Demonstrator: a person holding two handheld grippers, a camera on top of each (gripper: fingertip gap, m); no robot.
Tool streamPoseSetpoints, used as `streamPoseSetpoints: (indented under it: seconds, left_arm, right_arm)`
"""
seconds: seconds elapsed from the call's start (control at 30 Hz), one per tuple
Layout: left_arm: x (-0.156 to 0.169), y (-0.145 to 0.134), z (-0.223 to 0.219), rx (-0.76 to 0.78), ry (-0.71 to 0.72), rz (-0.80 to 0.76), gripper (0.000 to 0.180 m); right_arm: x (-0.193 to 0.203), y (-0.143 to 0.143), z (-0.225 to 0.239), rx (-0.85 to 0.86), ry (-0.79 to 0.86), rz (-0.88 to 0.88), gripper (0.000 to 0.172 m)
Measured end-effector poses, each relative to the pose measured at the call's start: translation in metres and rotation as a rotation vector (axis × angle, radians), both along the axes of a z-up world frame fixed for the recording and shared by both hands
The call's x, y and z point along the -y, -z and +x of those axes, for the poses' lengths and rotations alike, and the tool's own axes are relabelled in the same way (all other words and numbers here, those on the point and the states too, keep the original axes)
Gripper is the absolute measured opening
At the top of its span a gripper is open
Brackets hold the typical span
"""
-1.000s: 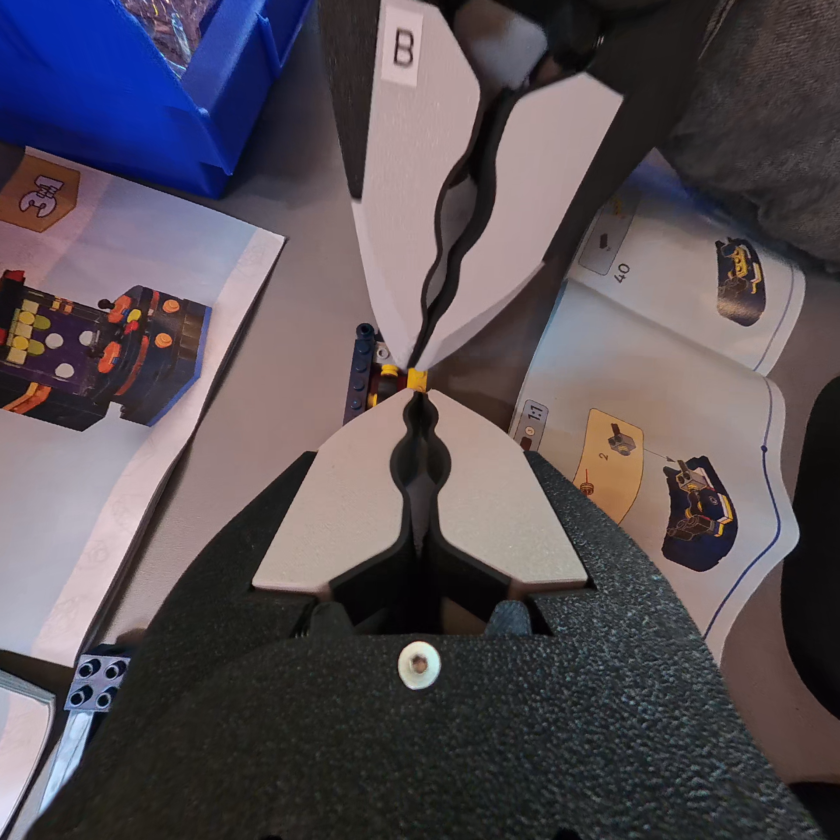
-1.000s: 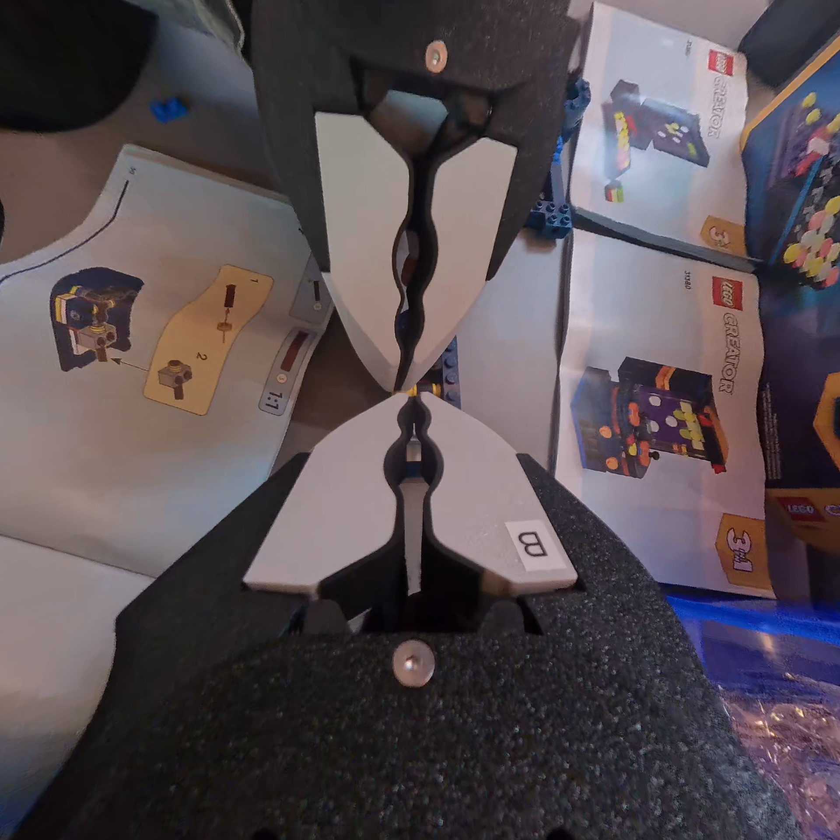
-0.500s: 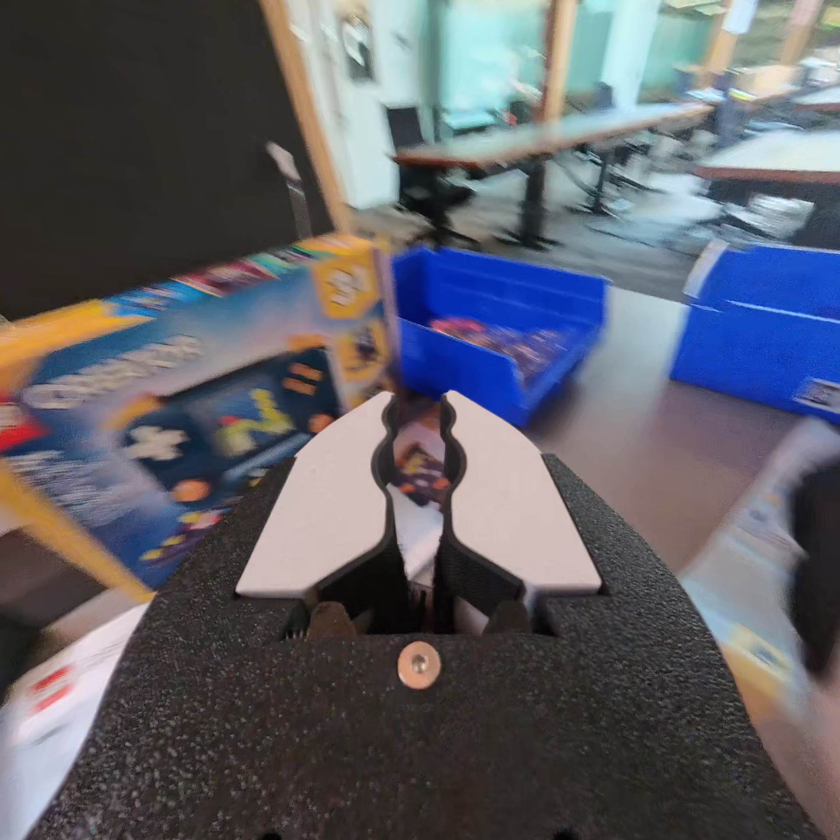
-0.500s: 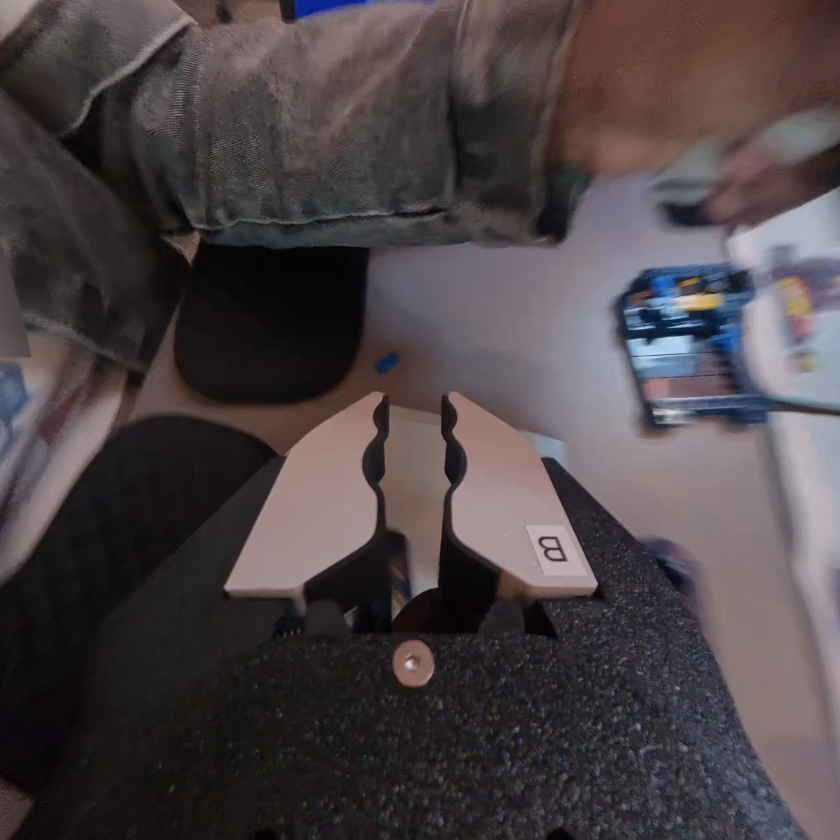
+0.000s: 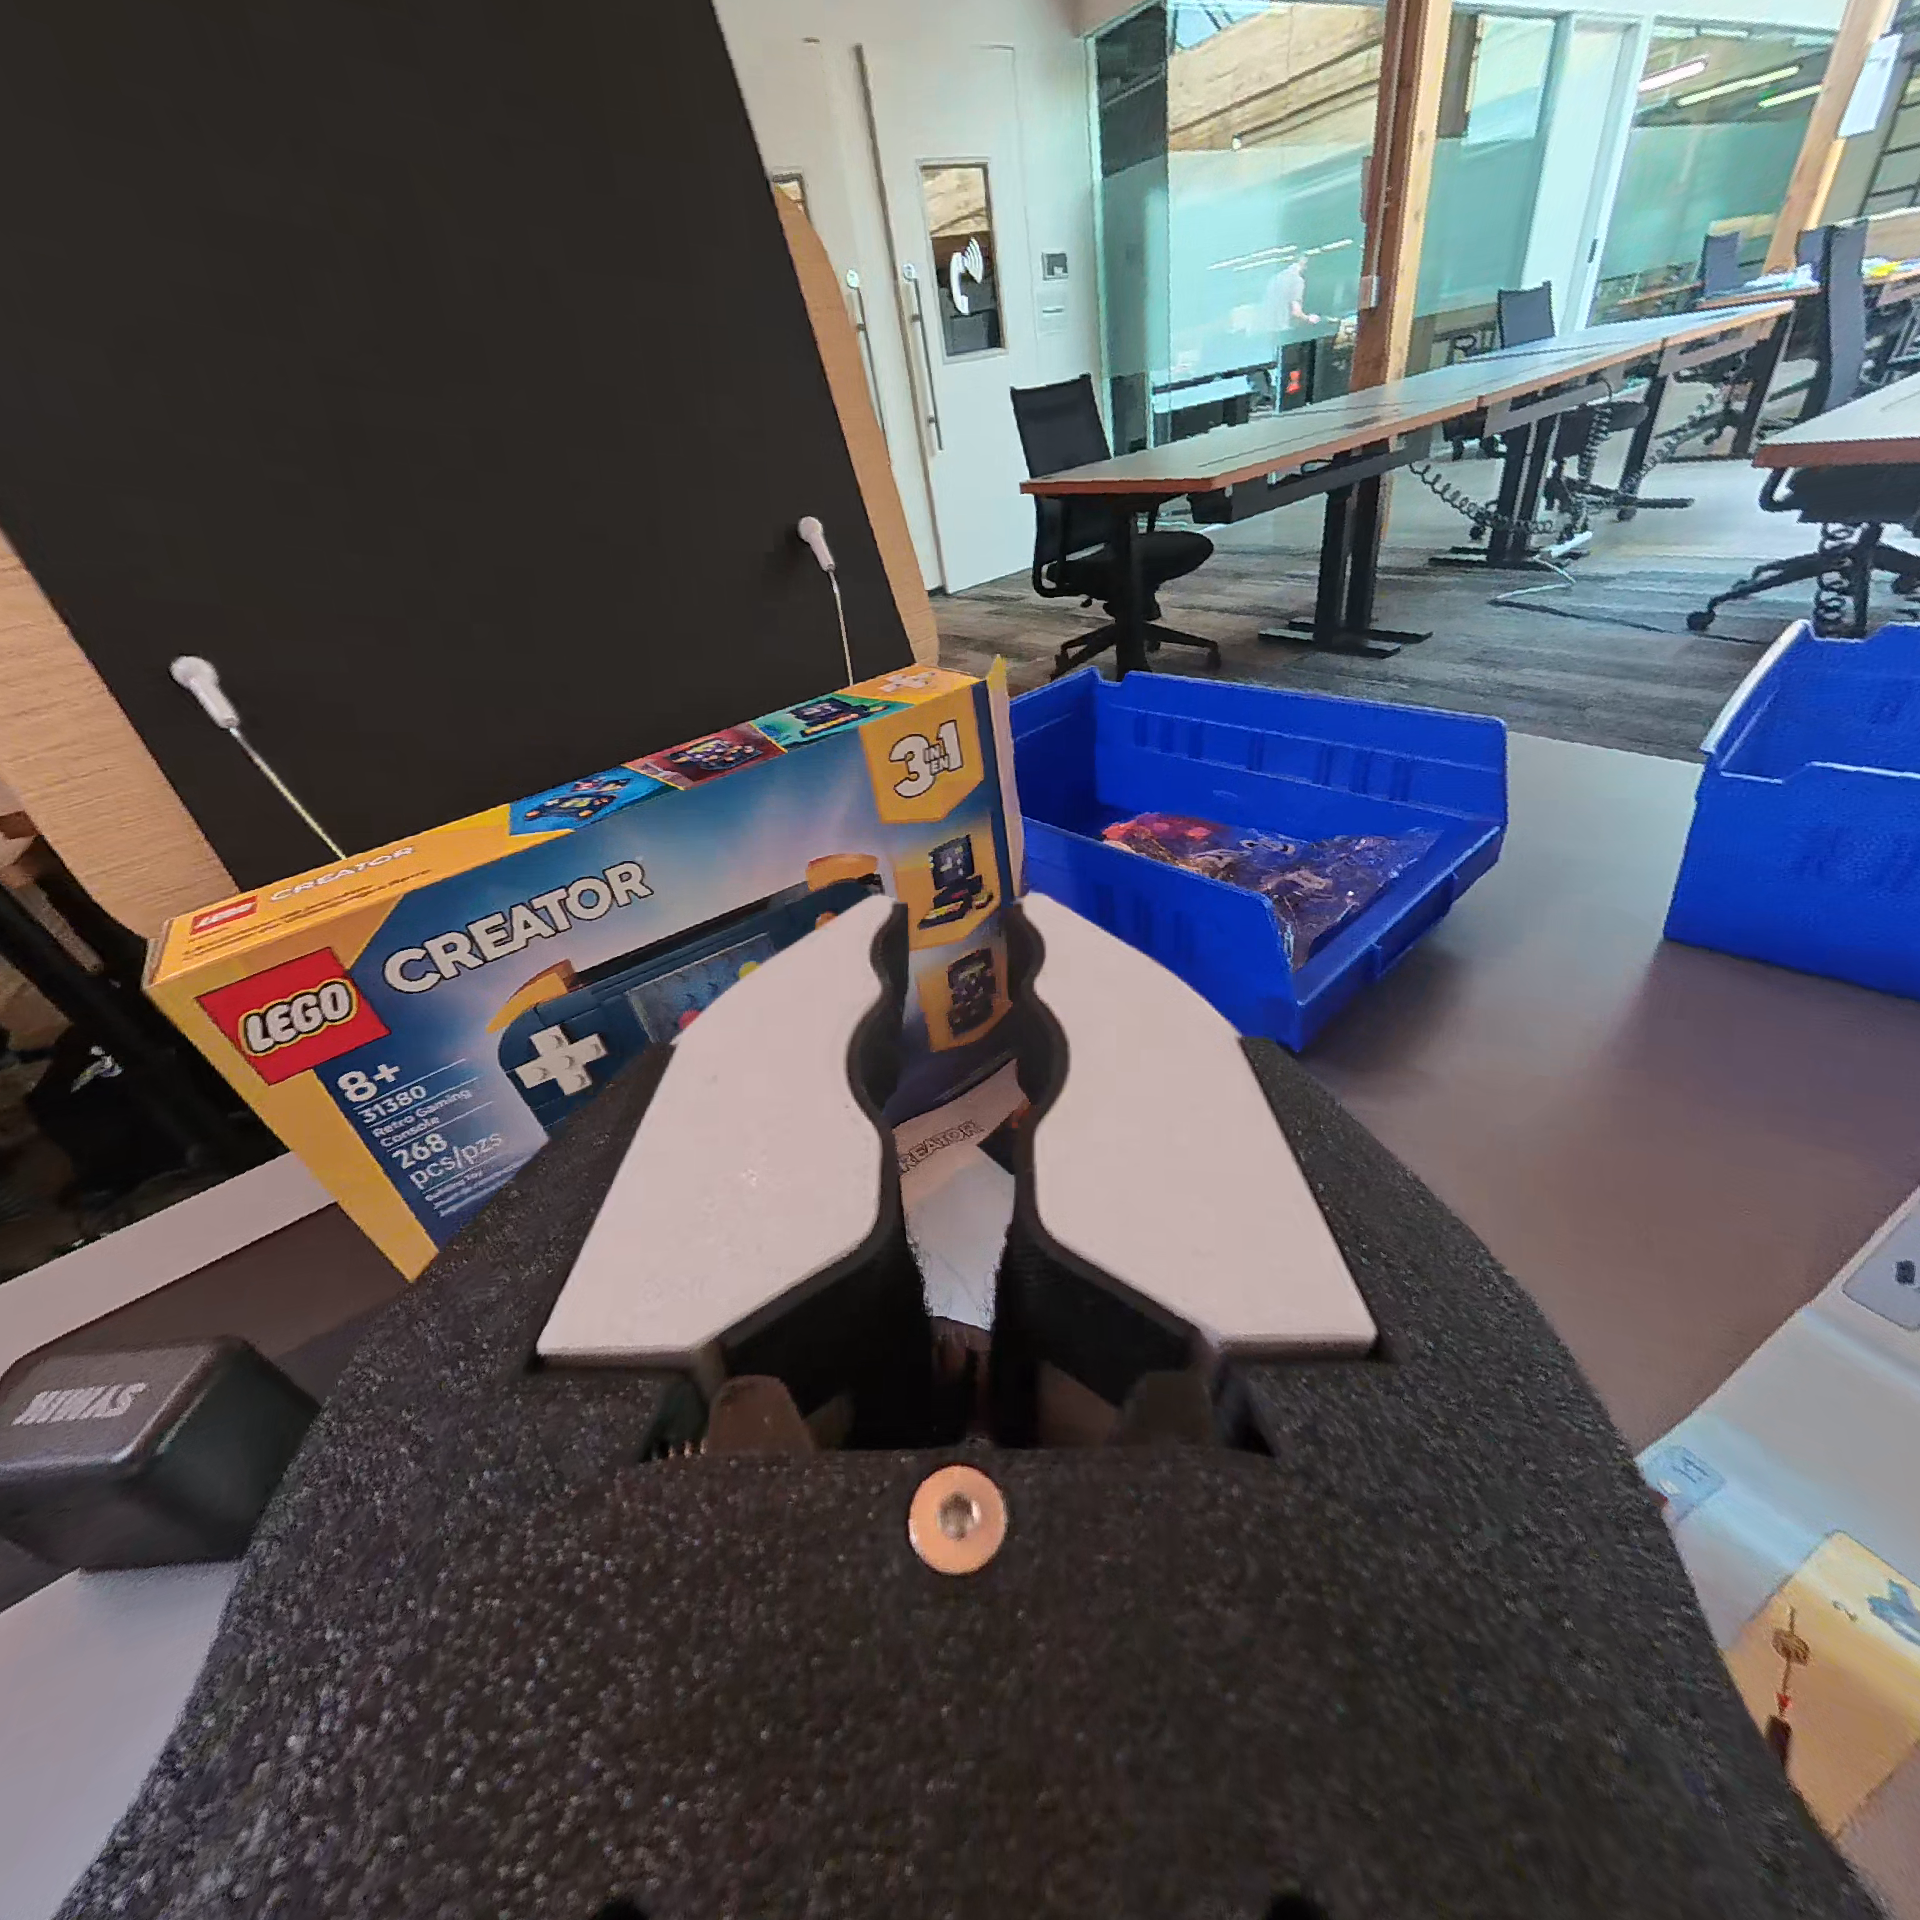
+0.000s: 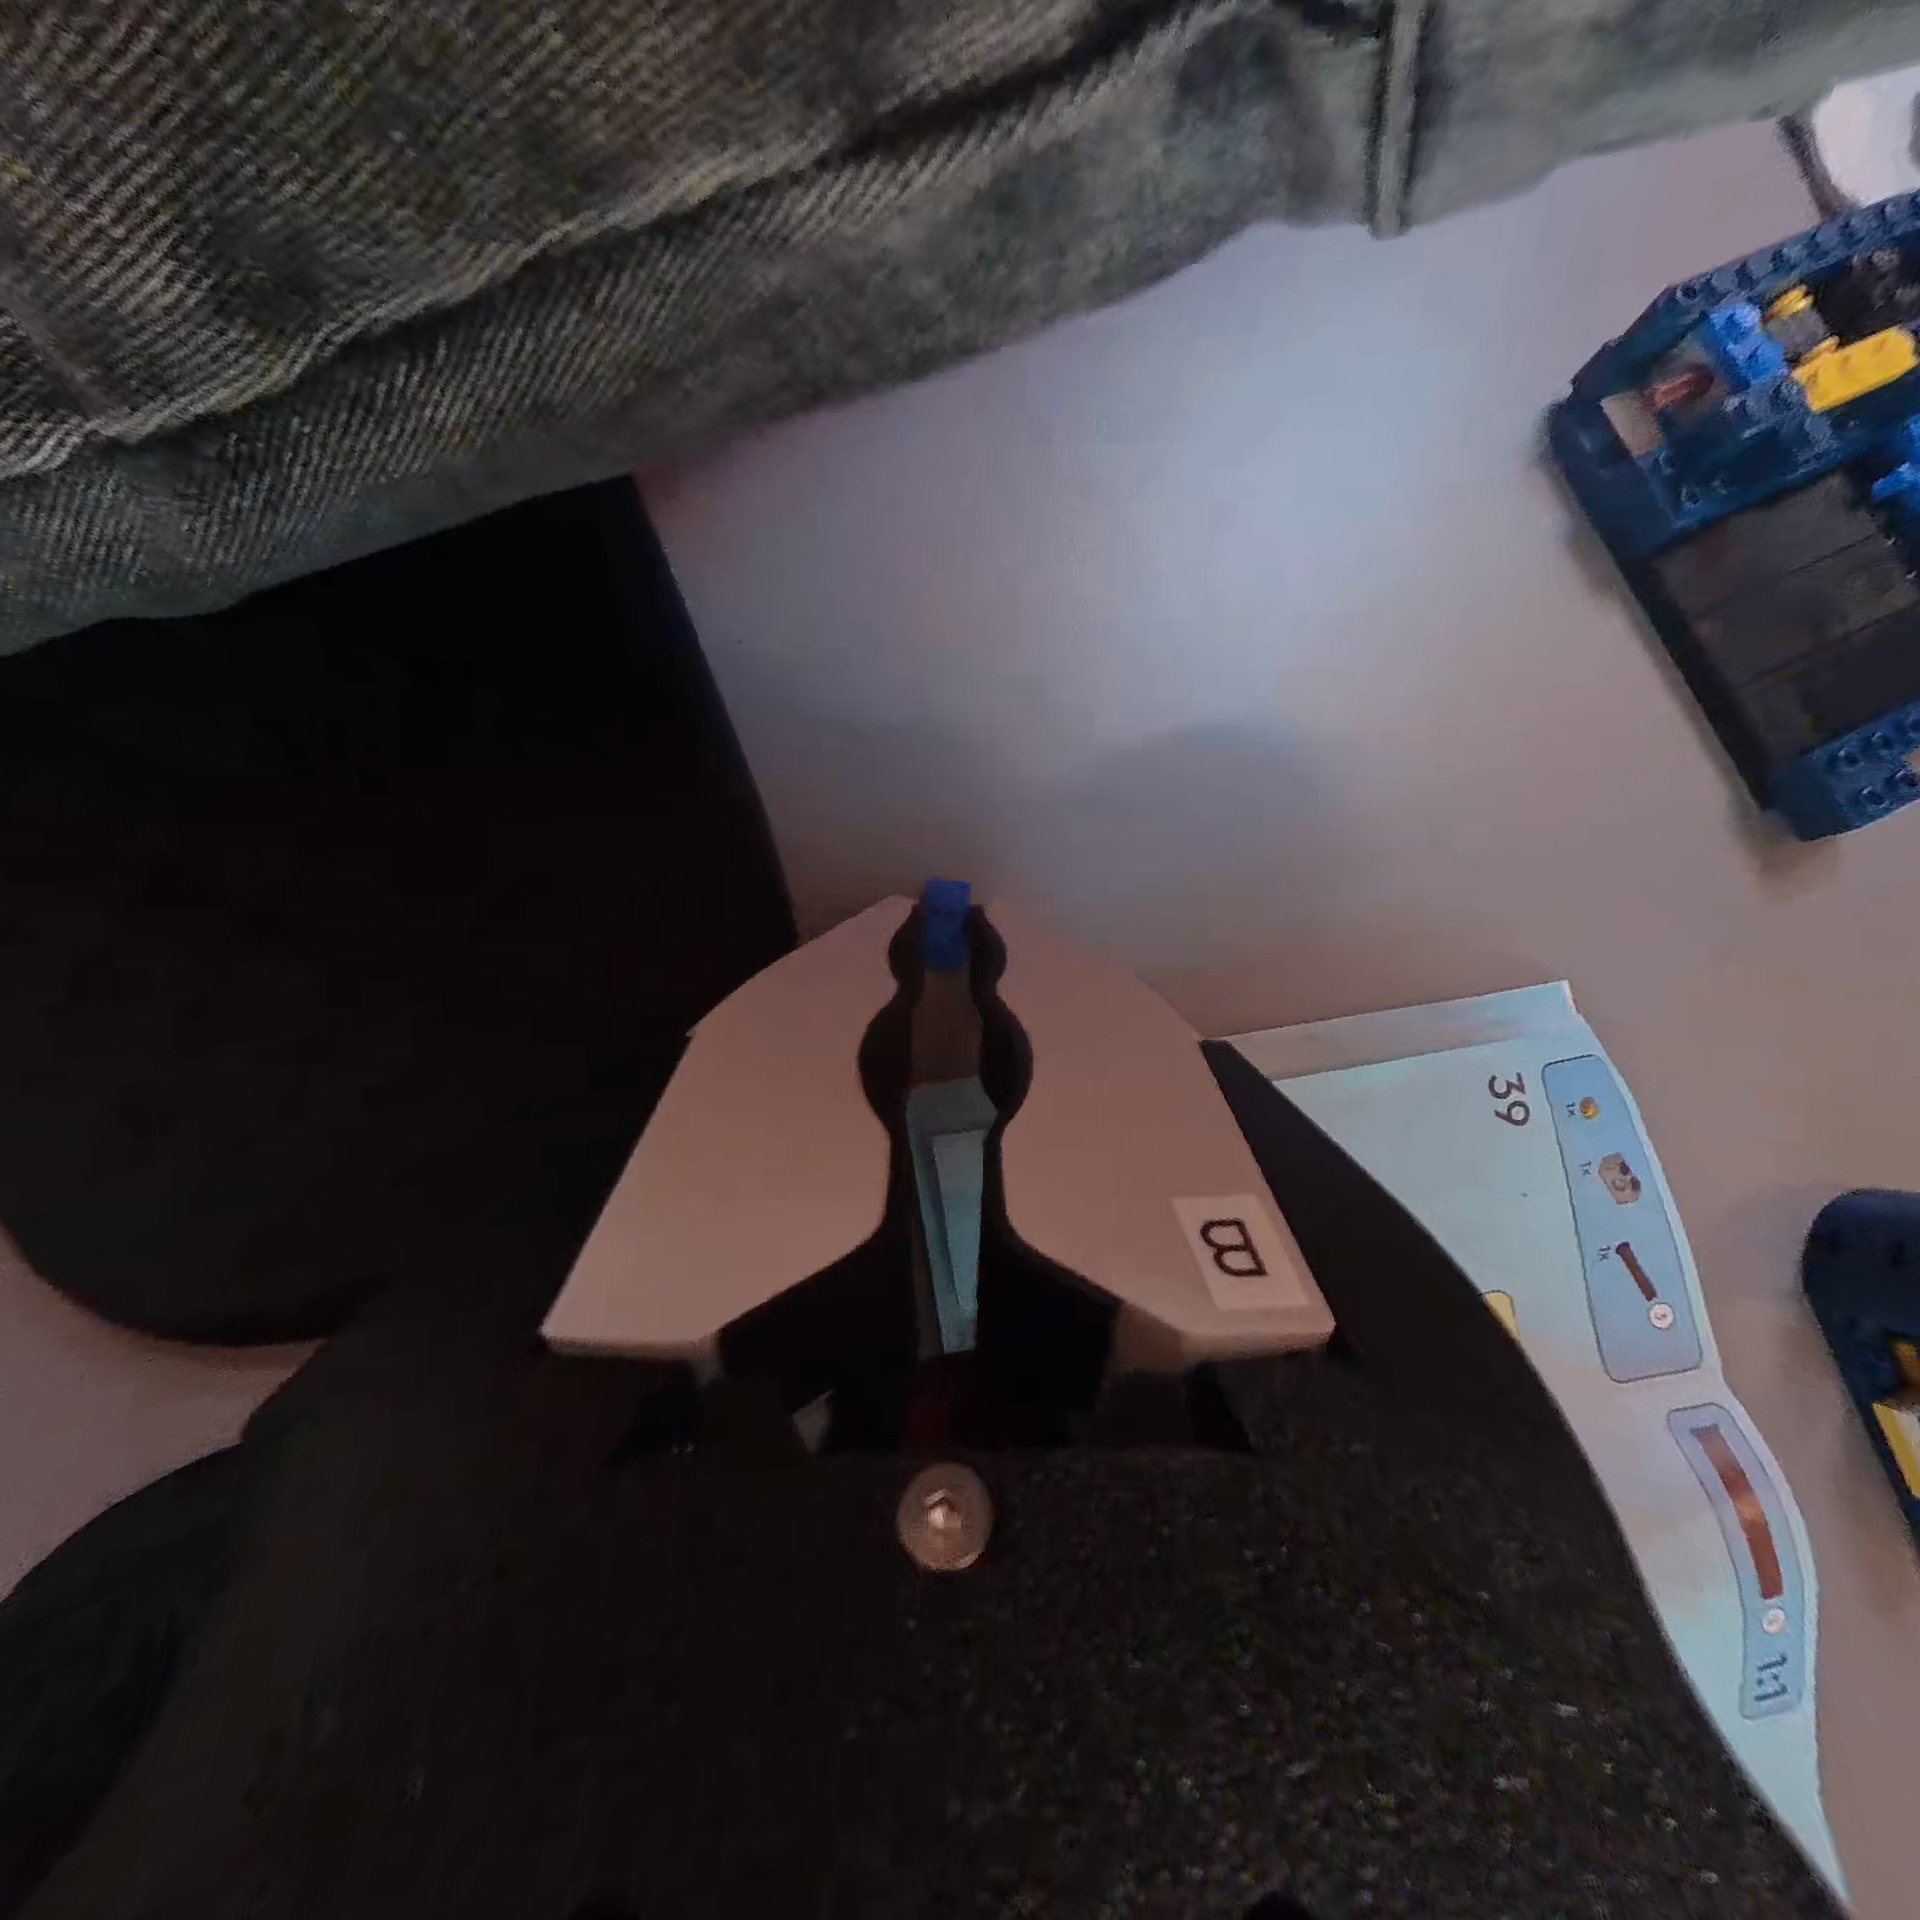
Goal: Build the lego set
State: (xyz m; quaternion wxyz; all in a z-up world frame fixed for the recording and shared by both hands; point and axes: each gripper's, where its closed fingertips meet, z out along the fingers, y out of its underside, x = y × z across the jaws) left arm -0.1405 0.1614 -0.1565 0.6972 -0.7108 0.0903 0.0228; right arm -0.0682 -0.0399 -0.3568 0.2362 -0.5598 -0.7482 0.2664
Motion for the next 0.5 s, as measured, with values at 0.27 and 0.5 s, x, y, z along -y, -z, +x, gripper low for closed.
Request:
streamPoseSetpoints:
  seconds: [0.27,0.5]
  left_arm:
    - [-0.011,0.079,0.012,-0.012,0.059,-0.348,0.030]
    - [-0.007,0.152,0.077,0.138,0.413,-0.622,0.041]
  right_arm:
    - [-0.049,-0.053,0.025,-0.182,0.119,-0.127,0.007]
    - [-0.167,-0.070,0.107,-0.272,0.461,-0.194,0.006]
